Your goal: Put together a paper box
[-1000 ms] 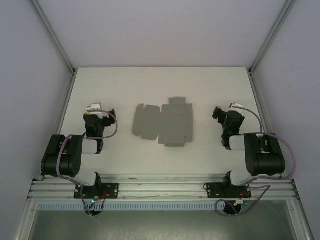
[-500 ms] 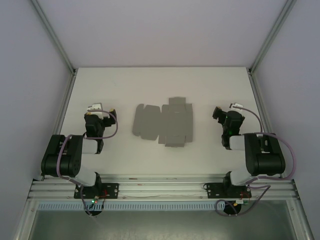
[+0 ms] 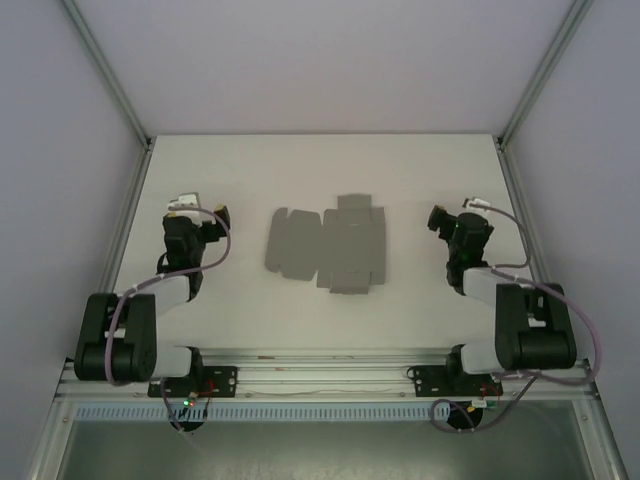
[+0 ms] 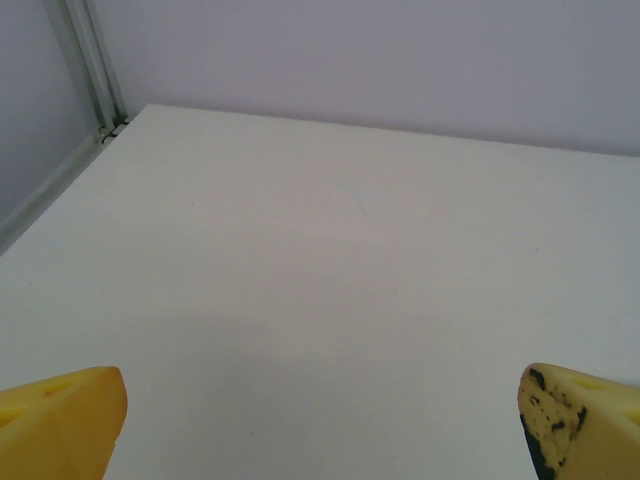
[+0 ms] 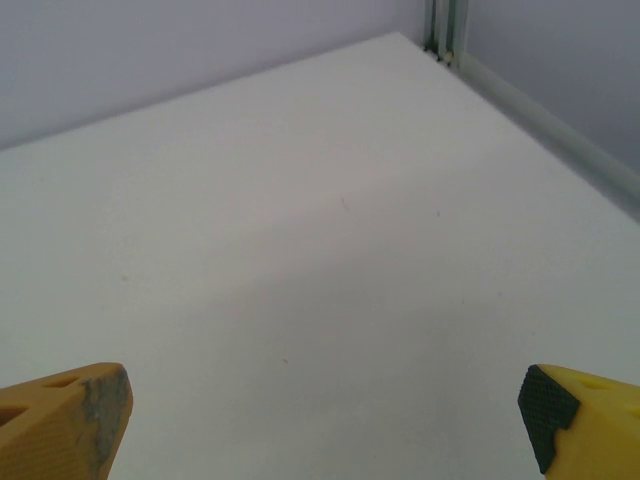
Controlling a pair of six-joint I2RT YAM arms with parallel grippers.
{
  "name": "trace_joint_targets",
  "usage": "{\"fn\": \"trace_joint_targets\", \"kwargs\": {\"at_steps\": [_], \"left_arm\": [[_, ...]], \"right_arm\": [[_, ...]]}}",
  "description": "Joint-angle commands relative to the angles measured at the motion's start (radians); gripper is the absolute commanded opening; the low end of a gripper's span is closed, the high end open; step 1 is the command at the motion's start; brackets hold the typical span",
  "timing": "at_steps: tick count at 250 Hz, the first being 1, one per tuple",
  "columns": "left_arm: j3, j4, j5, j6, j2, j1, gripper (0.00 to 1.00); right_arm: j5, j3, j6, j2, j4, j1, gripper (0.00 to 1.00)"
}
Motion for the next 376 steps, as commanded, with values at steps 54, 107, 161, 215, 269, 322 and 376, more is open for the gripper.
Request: {"fn": "trace_joint_targets", "kwargs": {"at_steps": [54,107,161,215,269,322,376], "left_arm": [[0.205,-0.454,0.151,-0.231,-0.098,-0.009,1.0],[0.245,-0.519,0.289,-0.293,-0.012,-0.039,1.0],[0.306,-0.505,0.416,-0.279,0.135,-0.12,1.0],[0.391,-0.482,0.589,-0.3,0.305,-0.165,1.0],[0.439,-0.497,0.689,-0.301,0.417,-0.203,1.0],[0.451,-0.376,0.836,-0.399,0.482,-0.22,0.79],[0.451,-0.292,0.891,-0.462,0.503,-0.227,0.25]], "right_arm": [[-0.013,0.281,0.198,-0.145,-0.632,0.201,0.99],[-0.329,0.36,0.361,-0.005,-0.621,0.42,0.75],[-0.369,0.416,0.456,0.228,-0.608,0.428,0.6],[-0.329,0.433,0.457,0.389,-0.618,0.414,0.58],[-0.348,0.393,0.431,0.464,-0.54,0.399,0.56],[-0.324,0.376,0.411,0.487,-0.512,0.396,0.56],[-0.362,0.346,0.413,0.471,-0.437,0.38,0.58]]}}
